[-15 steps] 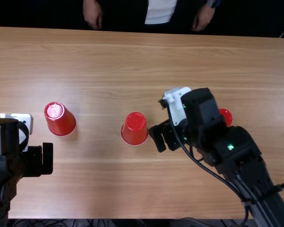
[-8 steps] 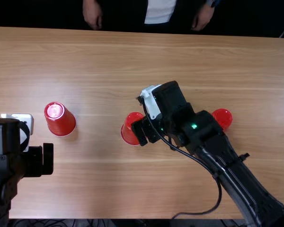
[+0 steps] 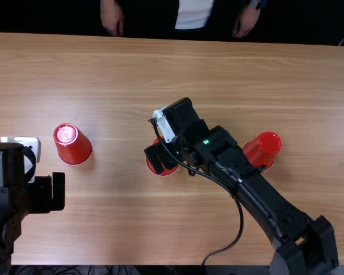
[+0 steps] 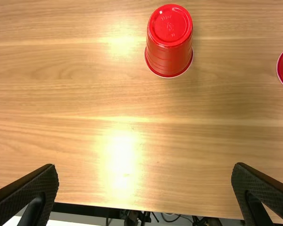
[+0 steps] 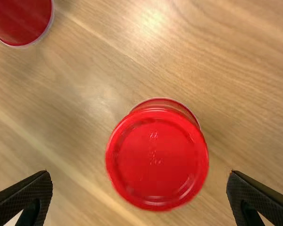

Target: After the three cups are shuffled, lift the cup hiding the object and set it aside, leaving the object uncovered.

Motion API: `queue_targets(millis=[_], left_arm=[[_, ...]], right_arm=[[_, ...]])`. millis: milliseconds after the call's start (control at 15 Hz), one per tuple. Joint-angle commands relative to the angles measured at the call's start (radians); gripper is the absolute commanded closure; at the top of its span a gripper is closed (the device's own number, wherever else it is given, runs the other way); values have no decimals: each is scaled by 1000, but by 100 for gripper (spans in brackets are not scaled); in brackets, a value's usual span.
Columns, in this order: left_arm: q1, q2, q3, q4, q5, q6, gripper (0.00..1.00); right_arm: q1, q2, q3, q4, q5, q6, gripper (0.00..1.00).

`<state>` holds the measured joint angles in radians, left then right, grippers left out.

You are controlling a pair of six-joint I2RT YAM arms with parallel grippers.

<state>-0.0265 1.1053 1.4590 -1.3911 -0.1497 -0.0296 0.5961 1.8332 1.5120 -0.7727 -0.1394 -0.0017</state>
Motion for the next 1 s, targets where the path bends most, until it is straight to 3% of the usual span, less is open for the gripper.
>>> queue_targets(millis=[0,267,333,400,667,800,933], left_arm=[[-7,-1,-23,1,8,-5,0],[-7,1,-28,1,8,-5,0],[-7,1,-28,1,8,-5,0],[-7,1,-28,1,8,-5,0],[-7,2,-29,1,12,-5,0],[-7,2,-31,1,10,-5,0],[-7,-1,-46,1,10,-5,0]], right_arm=[[10,28,30,4,-4,4,0],[10,115,57,4,1,4,0],[10,120,57,4,3,4,5],[10,121,56,4,5,4,21],[10,123,42,2,9,4,65],[10,121,42,0,9,4,77],[11,113,40,-3,5,7,79]])
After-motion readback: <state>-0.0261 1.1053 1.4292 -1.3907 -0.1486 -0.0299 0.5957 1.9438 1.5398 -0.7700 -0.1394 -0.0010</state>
